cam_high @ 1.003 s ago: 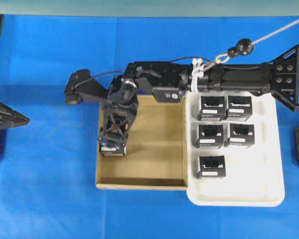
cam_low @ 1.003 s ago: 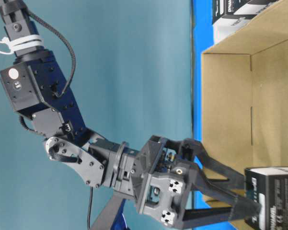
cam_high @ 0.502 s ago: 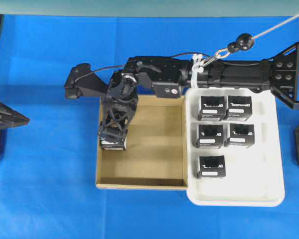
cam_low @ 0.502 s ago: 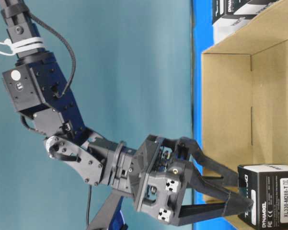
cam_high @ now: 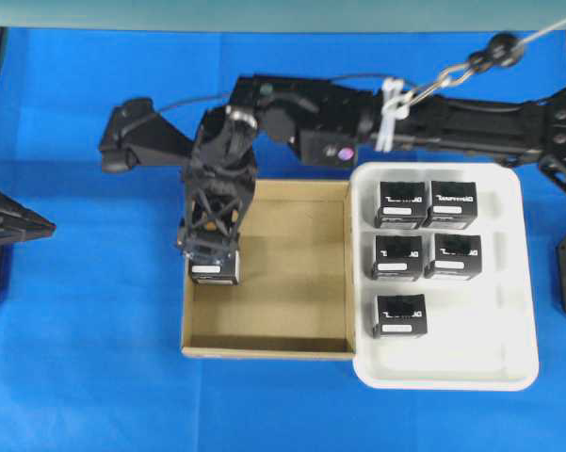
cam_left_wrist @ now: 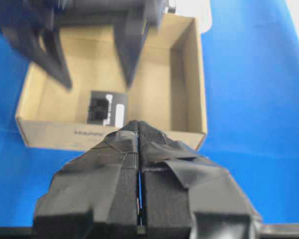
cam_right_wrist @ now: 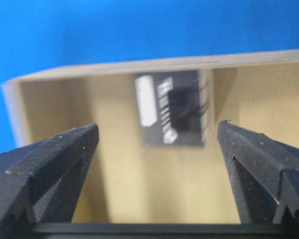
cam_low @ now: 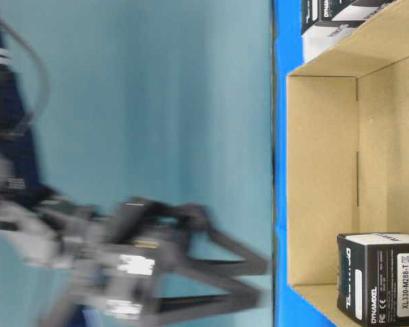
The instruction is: Pick the box from inside the cardboard box.
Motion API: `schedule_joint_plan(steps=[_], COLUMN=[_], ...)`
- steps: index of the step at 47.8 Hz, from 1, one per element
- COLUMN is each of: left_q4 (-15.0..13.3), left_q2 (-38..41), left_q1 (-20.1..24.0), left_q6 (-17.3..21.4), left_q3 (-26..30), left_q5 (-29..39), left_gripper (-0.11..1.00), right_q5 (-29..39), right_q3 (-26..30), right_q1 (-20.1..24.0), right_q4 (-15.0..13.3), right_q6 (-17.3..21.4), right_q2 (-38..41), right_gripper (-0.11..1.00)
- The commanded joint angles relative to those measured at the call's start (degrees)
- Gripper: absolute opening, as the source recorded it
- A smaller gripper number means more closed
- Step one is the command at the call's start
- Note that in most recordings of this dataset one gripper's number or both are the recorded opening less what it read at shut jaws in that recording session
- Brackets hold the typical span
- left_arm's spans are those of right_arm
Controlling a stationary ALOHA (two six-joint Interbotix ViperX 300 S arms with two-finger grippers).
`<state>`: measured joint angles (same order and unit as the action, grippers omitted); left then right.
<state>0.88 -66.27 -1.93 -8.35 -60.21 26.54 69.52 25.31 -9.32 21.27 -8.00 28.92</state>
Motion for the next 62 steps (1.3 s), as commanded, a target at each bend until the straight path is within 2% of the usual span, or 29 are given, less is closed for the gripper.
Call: schedule_joint_plan(steps=[1,11,14,23,30,40,62], left_q4=[0.2,0.1,0.1,0.1,0.1,0.1,0.1], left_q2=[0.4,0.4,0.4,0.4,0.4,0.4,0.4], left_q1=[-0.2,-0.2,-0.1,-0.2,-0.5,-0.9,-1.4], left_q6=[0.1,0.0,0.0,-0.4,-0.4,-0.5,-0.5], left_q3=[1.4,1.4,1.4,1.4,1.4,1.5,1.5], left_q5=[-0.3,-0.3,-0.3,-0.3,-0.3,-0.3,-0.3], left_gripper=[-0.05,-0.05,-0.05,-0.05,-0.05,-0.05,-0.05], right_q5=[4.7,15.9,18.7,18.1,17.8,14.2,-1.1], right_q3=[4.0,13.4,15.9,17.3,16.9,12.2,-2.0], right_q1=[0.3,0.4,0.4,1.0,1.5,3.3,4.8], right_q4=[-1.2,-6.9,-7.6,-8.3,-10.2,-11.2,-11.3], right_q6=[-0.2,-0.5,-0.6,-0.8,-0.5,-0.7,-0.8], right_q2=[-2.6,-4.5,-4.4,-3.9,-3.6,-1.9,1.1], right_gripper=[0.99,0.99,1.00,1.00,1.00,1.00,1.00])
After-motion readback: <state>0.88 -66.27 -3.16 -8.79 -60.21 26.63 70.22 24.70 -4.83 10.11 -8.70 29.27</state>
